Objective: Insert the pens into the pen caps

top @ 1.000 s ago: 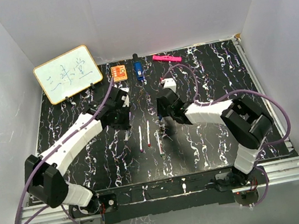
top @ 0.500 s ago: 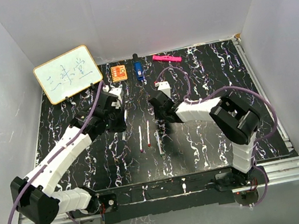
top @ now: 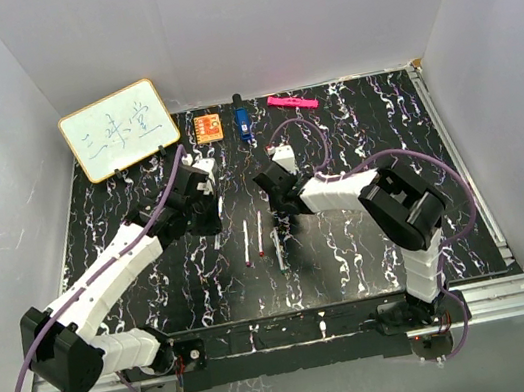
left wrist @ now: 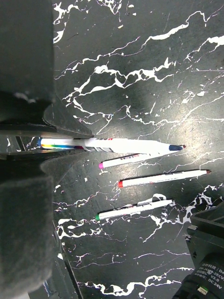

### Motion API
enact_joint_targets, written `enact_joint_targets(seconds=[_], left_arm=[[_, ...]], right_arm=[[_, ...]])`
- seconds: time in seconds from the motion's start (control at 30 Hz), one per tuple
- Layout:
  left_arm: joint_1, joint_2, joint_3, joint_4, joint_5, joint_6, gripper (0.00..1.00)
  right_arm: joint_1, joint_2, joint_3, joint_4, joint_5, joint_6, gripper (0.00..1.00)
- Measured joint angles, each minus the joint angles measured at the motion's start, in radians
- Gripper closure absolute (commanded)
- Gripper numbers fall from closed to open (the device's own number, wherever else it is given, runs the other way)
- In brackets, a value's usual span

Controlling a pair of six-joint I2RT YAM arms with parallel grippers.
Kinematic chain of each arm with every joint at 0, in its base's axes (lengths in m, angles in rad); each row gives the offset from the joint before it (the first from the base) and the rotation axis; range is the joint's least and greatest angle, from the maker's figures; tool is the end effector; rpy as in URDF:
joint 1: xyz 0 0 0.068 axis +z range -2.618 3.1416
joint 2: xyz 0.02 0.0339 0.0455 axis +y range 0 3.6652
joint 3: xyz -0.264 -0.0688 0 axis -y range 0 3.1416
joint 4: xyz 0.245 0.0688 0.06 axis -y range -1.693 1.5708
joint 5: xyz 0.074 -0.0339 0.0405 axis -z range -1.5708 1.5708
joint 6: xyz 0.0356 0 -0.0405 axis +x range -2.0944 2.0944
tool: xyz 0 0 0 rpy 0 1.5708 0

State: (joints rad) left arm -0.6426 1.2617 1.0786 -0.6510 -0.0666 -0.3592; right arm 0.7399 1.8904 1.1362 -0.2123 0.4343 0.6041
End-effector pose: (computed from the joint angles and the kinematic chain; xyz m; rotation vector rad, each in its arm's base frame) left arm 0.2136 -0.1570 0.2983 0.3133 2.4180 -0.3806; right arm 0.2929 0.2472 0.1526 0.0018 2.4142 0.0515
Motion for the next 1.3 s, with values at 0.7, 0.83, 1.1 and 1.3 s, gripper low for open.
enact_joint_targets(seconds=[0.7,0.83,1.1,1.3], left_arm=[[0.005,-0.011,-0.043,0.076,0.000,0.000,1.00],[0.005,-0.016,-0.087,0.113,0.011,-0.001,1.00],[0.005,-0.101,-0.240,0.328,0.105,-0.023,1.00],[0.005,-0.137,-0.352,0.551,0.217,-0.054,1.00]], right_arm=[[0.024,0.040,0.071,-0.077,0.060,0.018,1.00],[0.022,0.003,0.056,-0.063,0.042,-0.015,1.00],[-0.032,-0.293,-0.113,0.240,-0.053,-0.081,1.00],[-0.069,-0.506,-0.400,0.650,-0.145,-0.086,1.00]])
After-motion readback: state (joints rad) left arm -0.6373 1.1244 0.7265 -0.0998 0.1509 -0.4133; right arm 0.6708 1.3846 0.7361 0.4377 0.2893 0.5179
